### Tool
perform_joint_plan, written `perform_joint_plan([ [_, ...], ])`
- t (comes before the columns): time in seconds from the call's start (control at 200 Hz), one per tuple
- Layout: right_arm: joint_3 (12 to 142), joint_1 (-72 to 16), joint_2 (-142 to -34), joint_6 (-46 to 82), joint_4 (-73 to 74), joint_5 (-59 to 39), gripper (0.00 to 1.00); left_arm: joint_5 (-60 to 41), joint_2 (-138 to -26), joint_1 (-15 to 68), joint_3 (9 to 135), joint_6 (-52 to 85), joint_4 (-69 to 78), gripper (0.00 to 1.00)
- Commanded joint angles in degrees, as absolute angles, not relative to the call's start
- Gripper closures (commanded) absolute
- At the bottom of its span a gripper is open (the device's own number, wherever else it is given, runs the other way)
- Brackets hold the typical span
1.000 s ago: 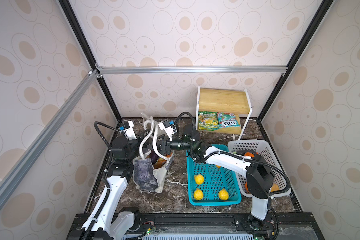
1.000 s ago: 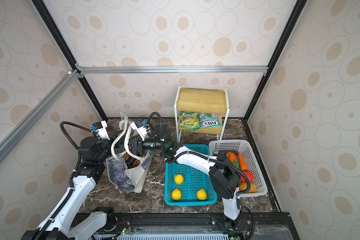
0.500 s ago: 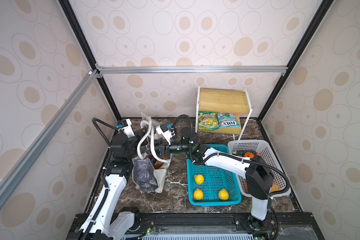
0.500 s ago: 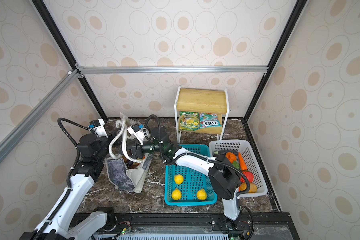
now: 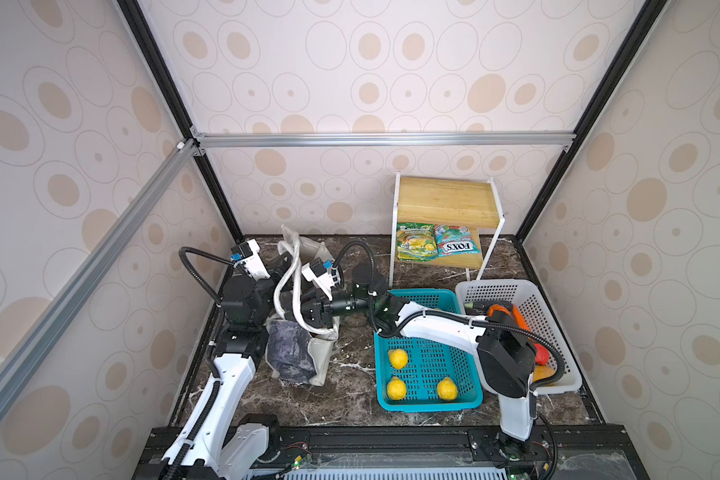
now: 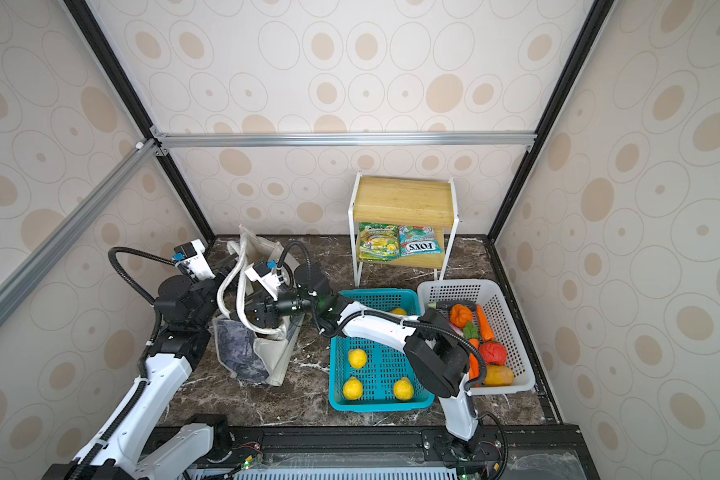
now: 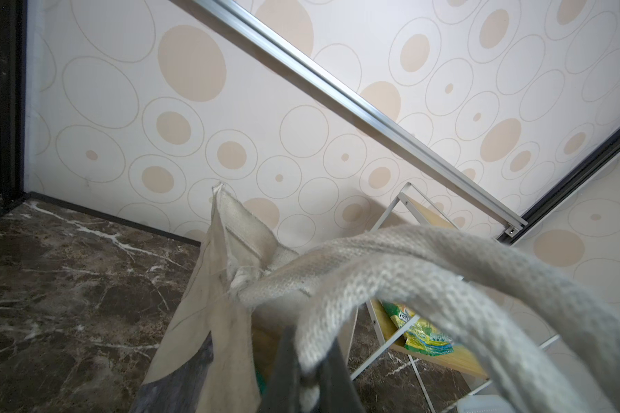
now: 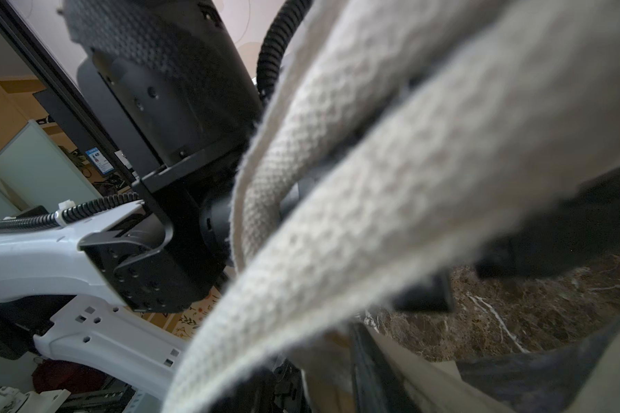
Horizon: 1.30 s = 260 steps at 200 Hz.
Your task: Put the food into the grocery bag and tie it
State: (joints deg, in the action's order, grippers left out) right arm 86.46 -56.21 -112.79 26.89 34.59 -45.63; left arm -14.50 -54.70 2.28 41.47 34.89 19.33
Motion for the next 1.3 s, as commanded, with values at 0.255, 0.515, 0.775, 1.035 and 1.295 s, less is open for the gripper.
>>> perform_joint_plan([
  [0.255, 88.0, -58.8, -114.43, 23.25, 39.94, -45.0, 0.54, -10.76, -55.1, 2.38, 42.54, 32.43, 23.09, 1.0],
  [0.515, 89.37, -59.94, -115.0, 19.43, 36.99, -40.02, 0.57, -10.16, -55.09, 2.4, 41.92, 32.85, 23.79, 1.0],
  [0.775, 85.19, -59.79, -111.56, 19.83, 39.22, -33.7, 0.95, -7.98, -53.62, 2.31, 42.55, 31.89, 19.49, 1.0],
  [1.035, 74.13, -57.35, -102.82, 20.77, 36.59, -24.56, 1.0, -5.68, -50.75, -0.27, 46.11, 32.64, 9.36, 1.0],
  [1.295, 78.19, -54.02, -98.68, 26.29, 11.7, -8.14, 1.0, -5.0, -49.11, -6.56, 53.13, 35.85, 3.59, 1.0],
])
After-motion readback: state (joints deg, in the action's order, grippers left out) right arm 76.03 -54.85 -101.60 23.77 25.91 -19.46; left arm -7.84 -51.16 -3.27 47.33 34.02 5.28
